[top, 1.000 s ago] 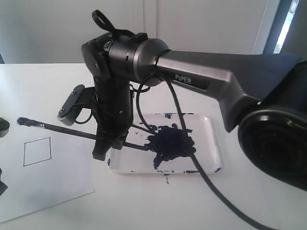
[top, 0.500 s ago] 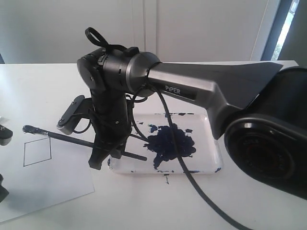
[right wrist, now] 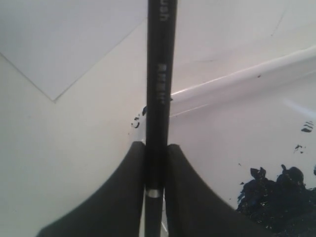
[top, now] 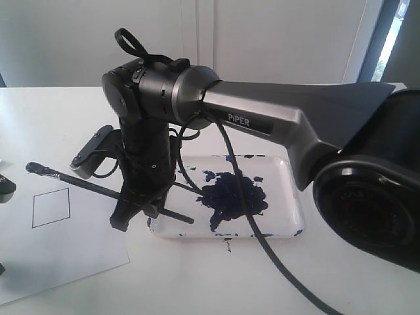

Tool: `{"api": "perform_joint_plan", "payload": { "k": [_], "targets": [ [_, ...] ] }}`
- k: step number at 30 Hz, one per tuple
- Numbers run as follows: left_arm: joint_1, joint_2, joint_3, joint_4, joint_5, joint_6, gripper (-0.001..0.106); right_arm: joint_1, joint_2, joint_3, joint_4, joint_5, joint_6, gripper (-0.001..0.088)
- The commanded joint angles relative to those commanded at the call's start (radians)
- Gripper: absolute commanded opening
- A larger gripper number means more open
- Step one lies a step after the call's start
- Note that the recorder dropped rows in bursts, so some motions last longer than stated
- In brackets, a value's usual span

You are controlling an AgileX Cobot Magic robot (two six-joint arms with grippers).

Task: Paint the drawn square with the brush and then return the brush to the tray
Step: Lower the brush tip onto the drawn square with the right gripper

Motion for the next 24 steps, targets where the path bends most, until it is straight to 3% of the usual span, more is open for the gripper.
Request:
{"api": "perform_joint_plan", "payload": {
  "k": [5,12,24],
  "targets": [
    [0.018,0.000,0.000,0.000,0.018,-0.021,0.045,0.000,0.000,0.000,0.000,0.000,0.000,0.0000],
    [0.092,-0.008,0.000,-0.022,-0.011,-0.068,0.054,0.000,0.000,0.000,0.000,0.000,0.000,0.0000],
    [0.100,0.042,0.000,-0.102,-0.054,-0.045,0.054,0.006,0.000,0.000,0.045,0.000,-0.002,0.0000]
  ]
}}
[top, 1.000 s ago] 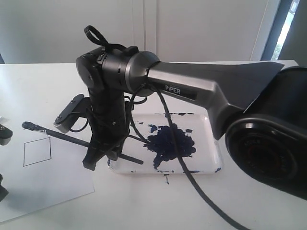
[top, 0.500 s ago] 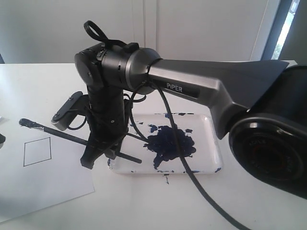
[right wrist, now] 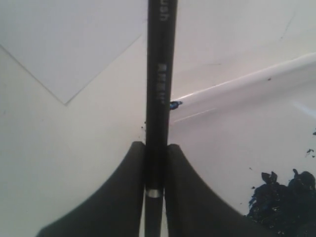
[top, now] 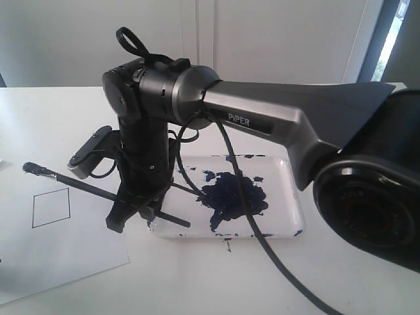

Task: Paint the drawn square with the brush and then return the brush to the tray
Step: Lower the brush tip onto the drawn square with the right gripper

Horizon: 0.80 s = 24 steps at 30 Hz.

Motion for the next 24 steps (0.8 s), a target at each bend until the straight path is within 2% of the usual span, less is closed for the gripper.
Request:
{"api": "perform_joint_plan", "payload": {
  "k": [11,19,24],
  "targets": [
    [0.000,0.016,0.000,0.000,-0.020,0.000,0.054,0.011,0.000,0.068,-0.002,0.000,0.002,0.0000],
    [0.000,0.016,0.000,0.000,-0.021,-0.002,0.054,0.023,-0.002,0.069,-0.005,0.000,0.002,0.0000],
    [0.000,0.016,0.000,-0.002,-0.022,-0.002,0.054,0.053,-0.002,0.069,-0.115,0.000,0.002,0.0000]
  ]
}}
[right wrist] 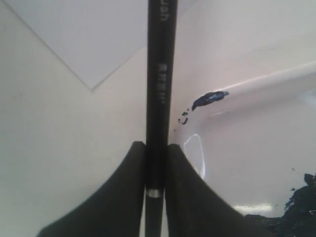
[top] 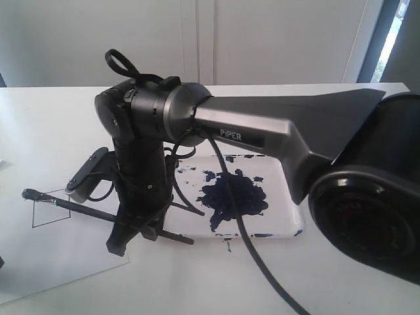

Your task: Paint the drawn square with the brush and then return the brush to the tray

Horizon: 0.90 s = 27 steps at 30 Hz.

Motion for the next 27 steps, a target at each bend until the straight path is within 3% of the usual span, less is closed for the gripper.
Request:
{"api": "perform_joint_plan", "payload": {
  "k": [6,15,27],
  "targets": [
    [0.000,0.000,0.000,-0.002,0.001,0.000,0.054,0.005,0.000,0.000,-0.158,0.000,0.049,0.0000],
    [0.000,0.000,0.000,-0.002,-0.001,0.000,0.054,0.043,0.026,0.000,-0.227,0.000,0.003,0.0000],
    [0.000,0.000,0.000,-0.002,-0.002,0.000,0.054,0.043,0.028,0.000,-0.239,0.000,0.003,0.0000]
  ]
}}
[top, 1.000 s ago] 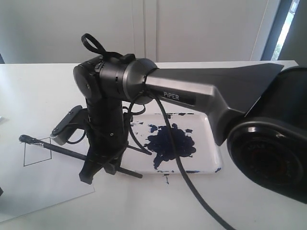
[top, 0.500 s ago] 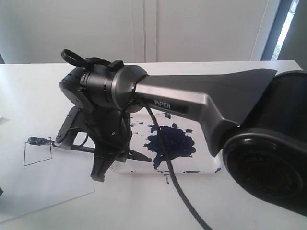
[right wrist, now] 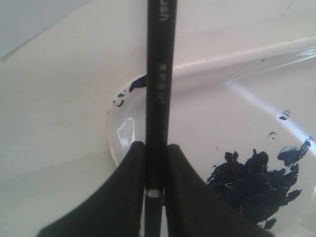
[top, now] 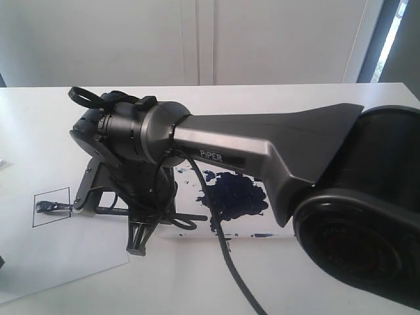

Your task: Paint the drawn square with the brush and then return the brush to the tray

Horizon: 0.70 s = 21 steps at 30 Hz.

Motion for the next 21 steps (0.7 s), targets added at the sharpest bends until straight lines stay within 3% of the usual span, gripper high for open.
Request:
{"api": "perform_joint_plan", "payload": {
  "k": [21],
  "targets": [
    [0.000,0.000,0.000,0.000,-0.002,0.000,0.054,0.002,0.008,0.024,0.015,0.000,-0.018,0.0000]
  ]
}}
